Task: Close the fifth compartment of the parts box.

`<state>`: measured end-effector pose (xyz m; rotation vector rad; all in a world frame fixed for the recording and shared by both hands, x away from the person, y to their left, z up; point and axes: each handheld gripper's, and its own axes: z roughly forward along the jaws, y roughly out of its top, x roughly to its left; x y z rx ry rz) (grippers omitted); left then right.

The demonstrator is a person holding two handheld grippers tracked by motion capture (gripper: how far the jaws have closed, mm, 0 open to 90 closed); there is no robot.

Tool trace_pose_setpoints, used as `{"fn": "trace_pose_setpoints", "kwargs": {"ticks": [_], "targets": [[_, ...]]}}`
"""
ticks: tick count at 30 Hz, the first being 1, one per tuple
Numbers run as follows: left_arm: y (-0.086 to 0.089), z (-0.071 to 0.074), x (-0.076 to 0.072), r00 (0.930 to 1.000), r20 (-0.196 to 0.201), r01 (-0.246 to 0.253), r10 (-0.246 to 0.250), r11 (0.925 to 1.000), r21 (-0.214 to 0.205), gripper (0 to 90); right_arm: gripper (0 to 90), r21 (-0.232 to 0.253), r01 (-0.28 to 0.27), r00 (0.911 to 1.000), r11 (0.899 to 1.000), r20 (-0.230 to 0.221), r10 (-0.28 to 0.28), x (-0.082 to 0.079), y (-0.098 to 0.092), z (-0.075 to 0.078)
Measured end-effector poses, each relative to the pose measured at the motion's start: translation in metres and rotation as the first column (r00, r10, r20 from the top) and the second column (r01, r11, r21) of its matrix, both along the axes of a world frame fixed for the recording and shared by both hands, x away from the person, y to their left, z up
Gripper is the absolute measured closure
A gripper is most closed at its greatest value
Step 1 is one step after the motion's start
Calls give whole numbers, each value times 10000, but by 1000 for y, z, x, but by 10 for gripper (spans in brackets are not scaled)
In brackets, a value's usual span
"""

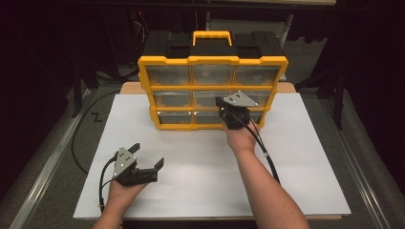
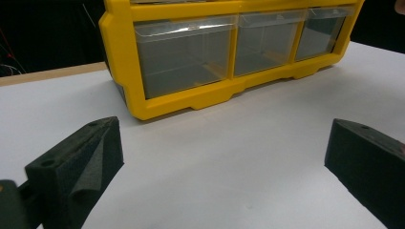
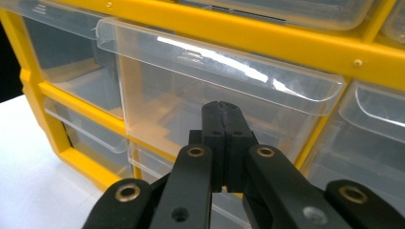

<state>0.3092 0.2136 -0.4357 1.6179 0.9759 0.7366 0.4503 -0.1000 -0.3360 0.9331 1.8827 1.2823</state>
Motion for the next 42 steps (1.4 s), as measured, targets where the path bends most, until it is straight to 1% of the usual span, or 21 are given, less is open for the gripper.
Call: {"fn": "trace_pose_setpoints", "kwargs": {"ticks": [2,4,5,12,15,20,23,24,26,27,28,30,31,32,34,36,37,38,39,40,42], "targets": [[0,0,0,10000,30,-1,1,10000,-23,1,900,-148,79,10000,9999,45,-78,4,2,1],[0,0,0,10000,38,-5,5,10000,3,1,900,-88,114,9999,9999,3,-114,5,2,0],[1,0,0,10000,8,-12,12,10000,20,1,900,-156,81,10000,9998,44,-80,8,3,0],[0,0,0,10000,44,64,-65,10000,76,1,900,-231,110,9999,9997,103,-107,8,6,0],[0,0,0,10000,0,45,-45,10000,16,1,900,-225,119,9999,9997,119,-116,8,6,0],[0,0,1,10000,-32,63,-63,10000,58,1,900,-140,-13,10000,9999,-64,12,6,7,0],[-1,-1,1,9999,-65,100,-100,9999,45,1,900,-137,-313,9995,9994,60,314,-6,9,1],[-2,-1,1,9999,-67,91,-91,9999,54,1,900,-205,-461,9988,9987,177,465,-11,9,1],[-2,-1,1,9999,-78,85,-84,9999,97,1,900,-144,-596,9980,9981,218,599,-18,9,3],[-2,0,0,10000,-6,92,-92,9999,135,1,900,-14,-710,9969,9975,327,710,-26,6,6],[-2,0,0,10000,-6,92,-92,9999,135,1,900,-14,-710,9969,9975,327,710,-26,6,6],[-2,0,0,10000,22,82,-82,9999,100,1,900,33,-821,9958,9966,406,819,-32,2,8],[-1,0,0,10000,3,75,-75,9999,116,1,900,174,-893,9951,9959,437,885,-38,-4,11],[-1,0,0,10000,-35,58,-57,9999,113,1,900,174,-893,9951,9959,437,885,-38,-4,11],[0,0,1,10000,-39,73,-73,10000,64,1,900,330,-891,9953,9955,420,877,-43,-11,10],[0,0,1,10000,-7,96,-96,9999,38,8,900,337,-849,9955,9958,439,834,-48,-18,7],[0,0,1,9999,-57,89,-89,9999,87,8,900,344,-783,9964,9963,355,771,-51,-26,1],[0,-1,1,9999,-92,67,-66,9999,124,8,900,344,-783,9964,9963,355,771,-51,-26,1],[-1,-1,0,9999,-127,26,-24,9999,155,8,900,429,-716,9972,9965,266,705,-54,-30,-2],[-1,-1,-1,9999,-124,5,-3,9999,143,8,900,475,-665,9977,9967,182,657,-56,-35,-6],[-1,0,-2,10000,-34,-6,7,9999,156,4,900,402,-588,9982,9975,103,584,-59,-44,-13]]}}
